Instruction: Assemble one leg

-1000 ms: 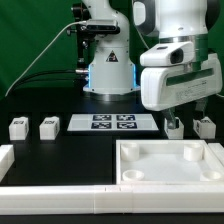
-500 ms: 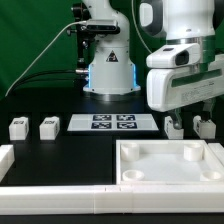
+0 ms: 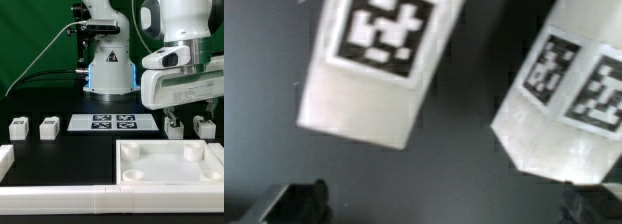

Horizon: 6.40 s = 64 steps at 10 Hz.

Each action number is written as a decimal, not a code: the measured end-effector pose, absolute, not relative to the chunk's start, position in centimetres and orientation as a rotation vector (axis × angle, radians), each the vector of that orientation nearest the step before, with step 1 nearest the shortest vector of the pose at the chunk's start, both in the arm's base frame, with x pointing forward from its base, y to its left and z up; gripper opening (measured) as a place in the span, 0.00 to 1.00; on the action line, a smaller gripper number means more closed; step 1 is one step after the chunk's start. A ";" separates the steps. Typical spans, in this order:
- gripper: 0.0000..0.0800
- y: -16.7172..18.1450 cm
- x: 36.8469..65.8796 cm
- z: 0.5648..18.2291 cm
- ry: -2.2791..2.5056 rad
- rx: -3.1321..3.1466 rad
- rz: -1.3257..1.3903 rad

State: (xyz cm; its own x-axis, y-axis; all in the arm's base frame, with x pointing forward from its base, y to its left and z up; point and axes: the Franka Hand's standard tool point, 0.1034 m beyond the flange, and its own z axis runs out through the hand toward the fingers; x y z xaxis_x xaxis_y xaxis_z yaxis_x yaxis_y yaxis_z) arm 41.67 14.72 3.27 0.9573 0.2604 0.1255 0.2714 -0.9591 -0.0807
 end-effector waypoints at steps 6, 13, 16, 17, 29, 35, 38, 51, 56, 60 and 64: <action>0.81 15.3 40.5 2.4 -0.315 -3.023 0.014; 0.81 18.3 41.9 4.4 -0.256 -2.949 0.785; 0.81 17.8 41.2 3.2 -0.278 -2.946 0.760; 0.81 17.8 40.9 3.3 -0.280 -2.932 0.820; 0.81 18.2 38.7 1.1 -0.018 -2.924 1.161; 0.81 18.0 37.9 0.8 -0.019 -2.887 1.274; 0.81 18.1 38.0 0.6 -0.019 -2.891 1.261; 0.36 17.9 38.2 3.4 -0.095 -2.909 1.200; 0.36 15.6 40.5 9.3 -0.116 -2.905 1.097; 0.36 16.0 42.1 8.7 -0.107 -3.042 0.464; 0.36 15.2 42.4 8.9 -0.144 -3.057 0.088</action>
Offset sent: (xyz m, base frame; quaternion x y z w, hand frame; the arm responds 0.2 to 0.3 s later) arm 0.0000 0.0000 0.0000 0.0000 -0.0998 0.0000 0.9950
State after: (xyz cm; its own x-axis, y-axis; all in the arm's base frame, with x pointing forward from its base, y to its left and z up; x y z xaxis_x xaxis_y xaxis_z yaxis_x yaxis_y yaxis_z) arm 42.39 15.21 8.91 0.9939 0.0961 -0.0537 0.0915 -0.9924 -0.0828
